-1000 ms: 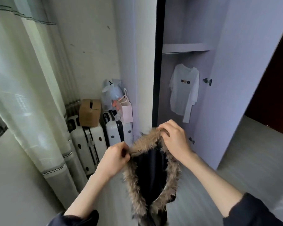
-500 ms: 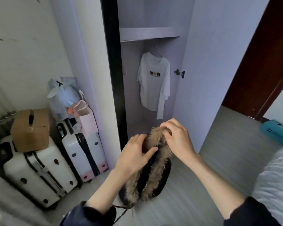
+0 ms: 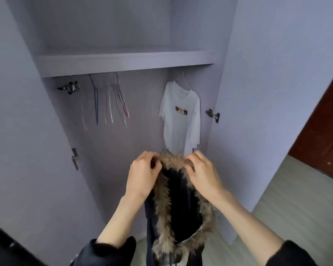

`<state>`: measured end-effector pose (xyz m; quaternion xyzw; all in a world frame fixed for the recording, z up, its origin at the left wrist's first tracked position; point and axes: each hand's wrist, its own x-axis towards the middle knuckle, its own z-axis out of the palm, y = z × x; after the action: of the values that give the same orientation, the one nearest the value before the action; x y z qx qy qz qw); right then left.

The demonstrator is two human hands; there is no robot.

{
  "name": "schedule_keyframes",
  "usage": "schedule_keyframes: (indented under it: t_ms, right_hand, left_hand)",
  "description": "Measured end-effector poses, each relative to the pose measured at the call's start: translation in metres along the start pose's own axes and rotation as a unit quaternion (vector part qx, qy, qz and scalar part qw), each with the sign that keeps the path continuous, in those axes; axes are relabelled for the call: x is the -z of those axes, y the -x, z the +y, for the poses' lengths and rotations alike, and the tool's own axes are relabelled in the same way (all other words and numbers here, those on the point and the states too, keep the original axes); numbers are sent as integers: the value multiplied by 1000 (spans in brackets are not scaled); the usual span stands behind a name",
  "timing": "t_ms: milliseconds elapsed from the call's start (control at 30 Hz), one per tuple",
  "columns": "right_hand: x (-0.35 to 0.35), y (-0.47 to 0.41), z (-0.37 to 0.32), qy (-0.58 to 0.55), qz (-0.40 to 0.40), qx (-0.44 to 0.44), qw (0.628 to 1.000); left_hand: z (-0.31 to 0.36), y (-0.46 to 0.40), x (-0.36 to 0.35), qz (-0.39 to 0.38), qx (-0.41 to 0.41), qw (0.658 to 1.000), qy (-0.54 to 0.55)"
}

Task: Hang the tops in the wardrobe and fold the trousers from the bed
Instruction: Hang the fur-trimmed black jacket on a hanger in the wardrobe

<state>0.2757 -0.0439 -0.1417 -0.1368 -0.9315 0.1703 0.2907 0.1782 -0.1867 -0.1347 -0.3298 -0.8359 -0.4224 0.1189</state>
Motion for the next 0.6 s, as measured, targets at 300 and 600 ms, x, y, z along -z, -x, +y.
schedule_keyframes:
  t_ms: [300,600]
  right_hand:
    - [-46,-119,52,-58,-18,1,998]
    - [-110,-249,55,-113,-47,78,989]
  left_hand:
    - [-55,-96,-53,-70,45,996,-37]
    - [-106,-192,-88,-81,77,993,-34]
